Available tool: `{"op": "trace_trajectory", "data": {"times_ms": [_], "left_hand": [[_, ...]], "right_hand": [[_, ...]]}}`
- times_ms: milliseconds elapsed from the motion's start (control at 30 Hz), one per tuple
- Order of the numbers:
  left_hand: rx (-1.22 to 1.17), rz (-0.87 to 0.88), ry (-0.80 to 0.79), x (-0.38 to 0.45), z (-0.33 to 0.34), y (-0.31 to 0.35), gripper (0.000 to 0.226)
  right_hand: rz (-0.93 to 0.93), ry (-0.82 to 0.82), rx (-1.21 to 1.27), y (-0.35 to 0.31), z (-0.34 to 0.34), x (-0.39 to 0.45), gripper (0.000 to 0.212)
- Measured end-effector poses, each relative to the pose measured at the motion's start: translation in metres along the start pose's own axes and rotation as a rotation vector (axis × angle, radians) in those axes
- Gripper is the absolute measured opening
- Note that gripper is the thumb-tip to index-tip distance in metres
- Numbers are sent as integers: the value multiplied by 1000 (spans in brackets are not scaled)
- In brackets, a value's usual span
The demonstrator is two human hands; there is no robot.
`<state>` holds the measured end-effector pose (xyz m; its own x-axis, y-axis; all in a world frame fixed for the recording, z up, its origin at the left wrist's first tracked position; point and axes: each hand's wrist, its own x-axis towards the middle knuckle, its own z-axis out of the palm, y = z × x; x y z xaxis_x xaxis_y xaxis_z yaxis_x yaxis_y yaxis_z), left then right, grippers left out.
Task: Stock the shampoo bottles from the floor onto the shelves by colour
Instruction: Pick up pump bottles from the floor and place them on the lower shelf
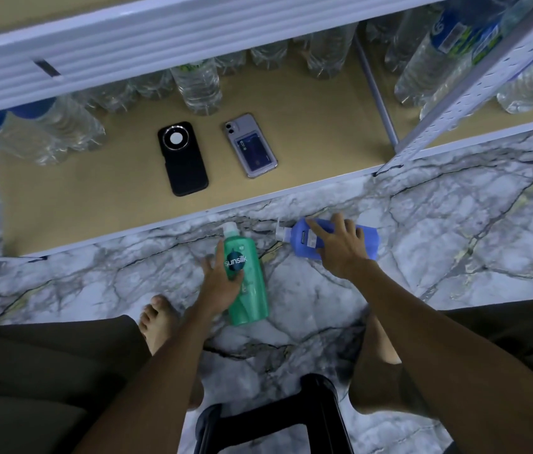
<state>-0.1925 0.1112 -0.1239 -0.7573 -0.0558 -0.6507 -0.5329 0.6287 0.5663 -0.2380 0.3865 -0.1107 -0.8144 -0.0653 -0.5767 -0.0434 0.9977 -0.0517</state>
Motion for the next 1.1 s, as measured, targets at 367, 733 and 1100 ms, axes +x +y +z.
{"op": "trace_trajectory", "data": {"times_ms": [367, 733, 1100], "left_hand": [[-36, 47, -63, -8, 9, 4, 93], [-65, 104, -173, -7, 7, -2, 109], [-224, 121, -174, -7, 21, -11, 107]], "right_hand": [[120, -97, 363, -9, 18, -12, 88], [59, -243, 976, -10, 61, -2, 131], [0, -193, 1041, -28, 41, -16, 100]]}}
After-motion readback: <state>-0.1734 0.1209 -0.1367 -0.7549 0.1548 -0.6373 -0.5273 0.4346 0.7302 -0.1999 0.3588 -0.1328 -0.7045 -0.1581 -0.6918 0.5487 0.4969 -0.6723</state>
